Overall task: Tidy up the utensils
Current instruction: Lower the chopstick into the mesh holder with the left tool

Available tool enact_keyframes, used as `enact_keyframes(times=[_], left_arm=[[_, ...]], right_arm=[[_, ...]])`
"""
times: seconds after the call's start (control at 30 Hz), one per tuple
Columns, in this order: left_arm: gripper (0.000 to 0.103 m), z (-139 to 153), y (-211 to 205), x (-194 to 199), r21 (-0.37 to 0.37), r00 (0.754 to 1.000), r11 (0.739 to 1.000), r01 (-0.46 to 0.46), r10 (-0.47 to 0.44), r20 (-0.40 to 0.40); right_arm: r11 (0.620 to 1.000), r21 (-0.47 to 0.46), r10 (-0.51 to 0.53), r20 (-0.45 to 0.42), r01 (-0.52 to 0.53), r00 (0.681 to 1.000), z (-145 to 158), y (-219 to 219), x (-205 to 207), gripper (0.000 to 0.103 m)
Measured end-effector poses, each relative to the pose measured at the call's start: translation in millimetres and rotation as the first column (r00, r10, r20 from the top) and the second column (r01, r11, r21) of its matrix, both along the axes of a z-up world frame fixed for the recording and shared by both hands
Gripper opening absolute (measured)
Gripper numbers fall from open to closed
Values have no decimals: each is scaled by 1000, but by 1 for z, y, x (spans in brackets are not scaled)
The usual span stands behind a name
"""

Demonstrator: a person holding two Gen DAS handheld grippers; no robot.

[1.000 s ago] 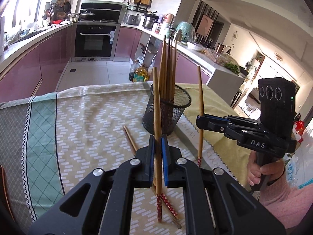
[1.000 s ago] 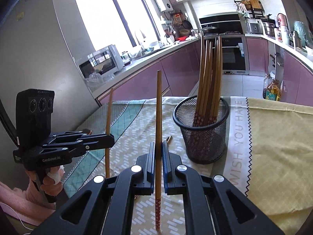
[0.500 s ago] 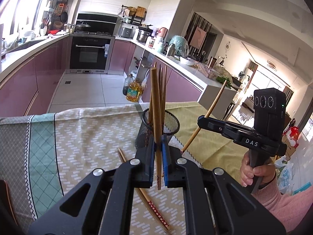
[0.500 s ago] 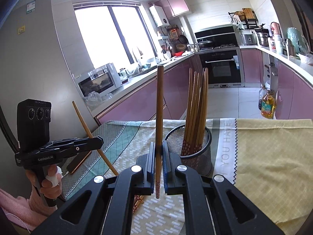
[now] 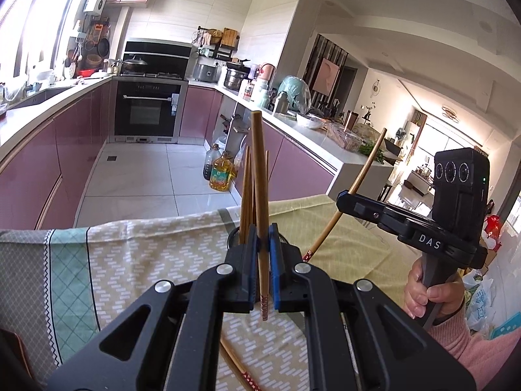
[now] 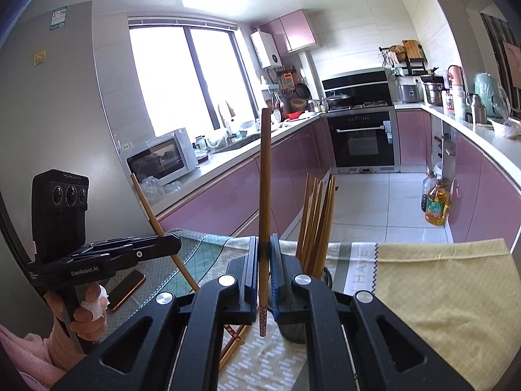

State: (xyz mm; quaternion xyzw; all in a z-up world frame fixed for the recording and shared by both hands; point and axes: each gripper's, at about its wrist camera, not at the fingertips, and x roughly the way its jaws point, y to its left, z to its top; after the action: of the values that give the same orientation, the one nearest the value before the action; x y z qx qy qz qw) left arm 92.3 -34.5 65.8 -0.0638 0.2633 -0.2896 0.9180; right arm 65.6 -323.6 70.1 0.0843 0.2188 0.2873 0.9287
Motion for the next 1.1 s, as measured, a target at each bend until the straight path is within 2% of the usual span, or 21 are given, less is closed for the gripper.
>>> enact_keyframes(times=[0.5, 0.77, 1.1], left_arm=[[8, 33, -23, 12, 0, 996, 1000, -5, 5, 91], [8, 32, -41, 22, 22, 996, 1000, 3, -5, 87], [8, 16, -52, 43, 83, 998, 996, -18, 14, 55]], right_arm=[[1000, 0, -26, 64, 26, 998, 26, -3, 15, 6], [999, 0, -41, 50, 41, 998, 21, 0, 26, 6], [999, -12, -43, 3, 43, 999, 6, 2, 48, 6]])
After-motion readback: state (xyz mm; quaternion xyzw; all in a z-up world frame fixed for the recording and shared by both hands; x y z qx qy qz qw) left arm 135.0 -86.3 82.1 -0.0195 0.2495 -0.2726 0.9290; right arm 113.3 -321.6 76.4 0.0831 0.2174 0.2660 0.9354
